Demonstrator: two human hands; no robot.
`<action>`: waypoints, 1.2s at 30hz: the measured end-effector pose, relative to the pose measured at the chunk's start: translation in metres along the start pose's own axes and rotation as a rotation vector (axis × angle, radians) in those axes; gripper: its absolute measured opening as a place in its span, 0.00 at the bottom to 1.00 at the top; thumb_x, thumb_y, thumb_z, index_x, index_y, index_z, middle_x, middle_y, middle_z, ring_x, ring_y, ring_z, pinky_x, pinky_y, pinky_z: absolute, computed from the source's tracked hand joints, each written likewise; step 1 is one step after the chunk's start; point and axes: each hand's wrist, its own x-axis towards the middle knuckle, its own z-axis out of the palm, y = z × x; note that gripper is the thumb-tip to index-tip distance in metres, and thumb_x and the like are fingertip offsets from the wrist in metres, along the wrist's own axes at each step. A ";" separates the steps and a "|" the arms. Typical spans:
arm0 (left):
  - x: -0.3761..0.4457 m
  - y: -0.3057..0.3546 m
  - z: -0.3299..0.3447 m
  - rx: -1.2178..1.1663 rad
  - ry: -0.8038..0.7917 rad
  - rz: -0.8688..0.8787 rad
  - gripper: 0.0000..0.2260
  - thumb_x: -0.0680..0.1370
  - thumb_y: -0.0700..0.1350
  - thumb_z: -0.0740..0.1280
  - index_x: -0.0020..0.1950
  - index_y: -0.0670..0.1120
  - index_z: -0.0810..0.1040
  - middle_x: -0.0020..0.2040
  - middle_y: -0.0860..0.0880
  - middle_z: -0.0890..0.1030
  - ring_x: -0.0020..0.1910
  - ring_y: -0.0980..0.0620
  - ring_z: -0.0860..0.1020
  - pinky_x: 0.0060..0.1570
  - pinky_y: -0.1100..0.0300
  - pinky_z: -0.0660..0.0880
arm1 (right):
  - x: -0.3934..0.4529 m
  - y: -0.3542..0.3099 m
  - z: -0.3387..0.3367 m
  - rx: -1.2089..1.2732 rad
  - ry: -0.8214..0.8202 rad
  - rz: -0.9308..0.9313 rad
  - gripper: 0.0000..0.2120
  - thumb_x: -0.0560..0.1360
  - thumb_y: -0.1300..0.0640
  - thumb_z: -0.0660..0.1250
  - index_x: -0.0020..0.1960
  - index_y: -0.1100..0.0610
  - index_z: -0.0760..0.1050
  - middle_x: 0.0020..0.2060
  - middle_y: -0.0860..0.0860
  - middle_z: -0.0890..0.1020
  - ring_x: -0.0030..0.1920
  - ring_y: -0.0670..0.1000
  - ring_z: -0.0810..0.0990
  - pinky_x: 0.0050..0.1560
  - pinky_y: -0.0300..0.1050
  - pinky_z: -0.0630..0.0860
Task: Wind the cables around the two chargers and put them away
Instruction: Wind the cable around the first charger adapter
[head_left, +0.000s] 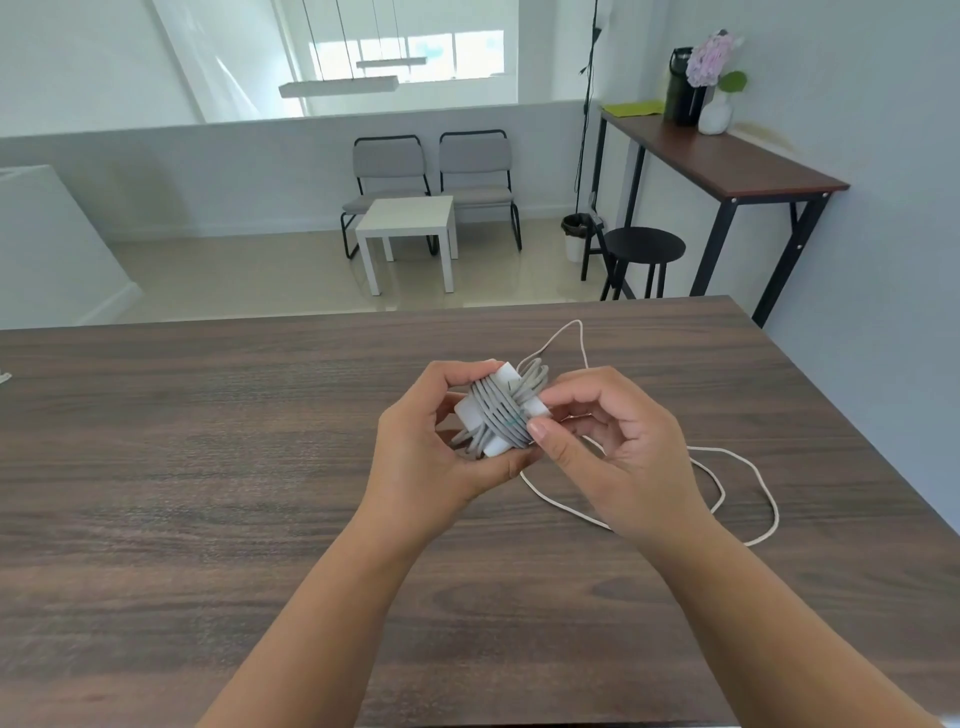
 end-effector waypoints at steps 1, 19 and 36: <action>0.000 0.000 0.000 -0.003 0.003 -0.002 0.27 0.62 0.43 0.83 0.56 0.56 0.77 0.50 0.55 0.84 0.49 0.51 0.84 0.46 0.59 0.81 | 0.000 0.000 0.001 0.007 0.013 -0.005 0.07 0.72 0.62 0.72 0.49 0.59 0.80 0.46 0.52 0.82 0.47 0.54 0.83 0.45 0.44 0.80; 0.010 -0.012 -0.001 0.214 0.000 0.234 0.28 0.63 0.45 0.83 0.61 0.48 0.77 0.56 0.53 0.82 0.56 0.53 0.81 0.48 0.53 0.81 | 0.002 0.008 0.010 0.141 0.182 0.098 0.03 0.69 0.62 0.73 0.41 0.58 0.81 0.39 0.53 0.82 0.40 0.48 0.82 0.43 0.38 0.78; 0.014 -0.016 0.002 0.188 0.002 0.110 0.28 0.62 0.45 0.83 0.60 0.50 0.78 0.53 0.56 0.83 0.53 0.52 0.82 0.46 0.58 0.82 | 0.007 0.012 0.001 0.288 0.145 0.289 0.07 0.65 0.63 0.74 0.42 0.59 0.82 0.38 0.50 0.85 0.40 0.48 0.82 0.43 0.38 0.78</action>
